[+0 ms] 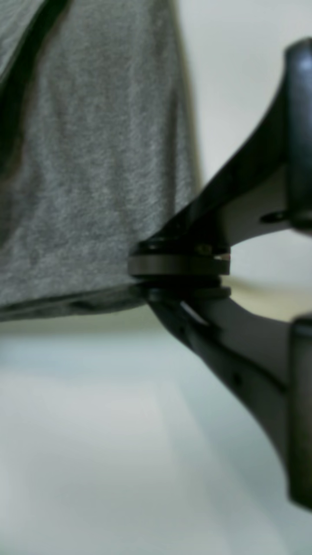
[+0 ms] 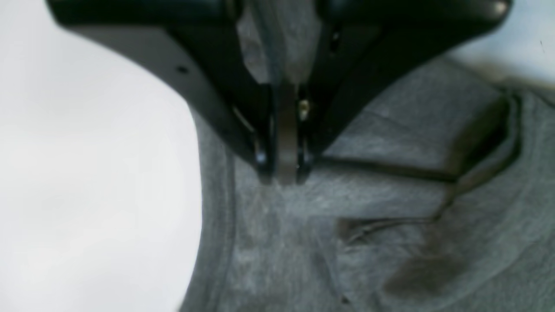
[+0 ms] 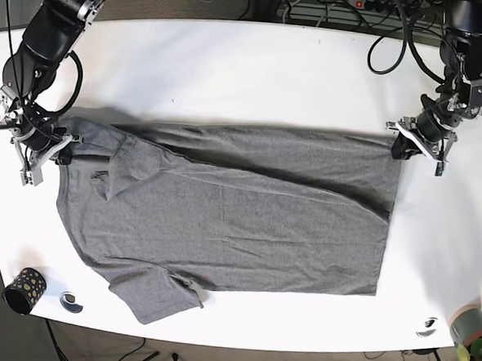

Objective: Fold the T-shirt properly
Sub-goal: 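Pull the held hem corners apart with both grippers to smooth the fold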

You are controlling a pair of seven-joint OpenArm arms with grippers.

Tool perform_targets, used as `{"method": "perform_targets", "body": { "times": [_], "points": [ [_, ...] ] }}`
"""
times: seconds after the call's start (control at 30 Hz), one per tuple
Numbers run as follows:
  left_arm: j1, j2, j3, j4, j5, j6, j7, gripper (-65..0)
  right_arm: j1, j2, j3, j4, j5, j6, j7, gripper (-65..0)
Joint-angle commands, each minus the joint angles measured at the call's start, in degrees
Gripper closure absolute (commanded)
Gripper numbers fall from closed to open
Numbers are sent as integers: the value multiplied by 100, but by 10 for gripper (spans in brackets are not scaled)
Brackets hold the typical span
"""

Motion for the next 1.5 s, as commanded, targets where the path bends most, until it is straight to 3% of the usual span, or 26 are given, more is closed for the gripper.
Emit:
{"method": "perform_targets", "body": {
  "times": [0.0,0.23,0.43,0.6,0.8,0.87,0.93,1.13,1.23,1.47],
  "points": [
    [-10,-222,-47,70,7,24,-33,-8,207,150,35,78,60,3,96,0],
    [78,-301,-56,97,-2,16,-33,-8,243,150,8,60,60,3,316,0],
    [210,-451,-65,88,-2,-292,-33,-7,313,141,-9,-327,51,3,746,0],
    [237,-477,-65,79,-2,-327,-33,-7,550,150,-9,-1118,-98,3,1458,-6],
    [333,-477,-65,88,7,-345,-33,-7,876,106,35,-1373,-942,3,1863,-249],
    [333,-477,-65,97,7,-345,-33,-7,928,124,35,-1250,-898,3,1801,-317],
    [342,-477,-65,97,7,-345,-33,-6,902,141,35,-1065,-801,3,1599,-331],
    [325,-486,-65,97,7,-345,-33,-6,392,150,79,34,-485,3,738,-327],
    [316,-486,-65,97,7,-345,-33,-6,76,98,492,456,-450,3,447,-330],
    [298,-486,-65,97,7,-345,-42,-6,-408,-34,984,561,-485,3,360,-333]
  ]
}}
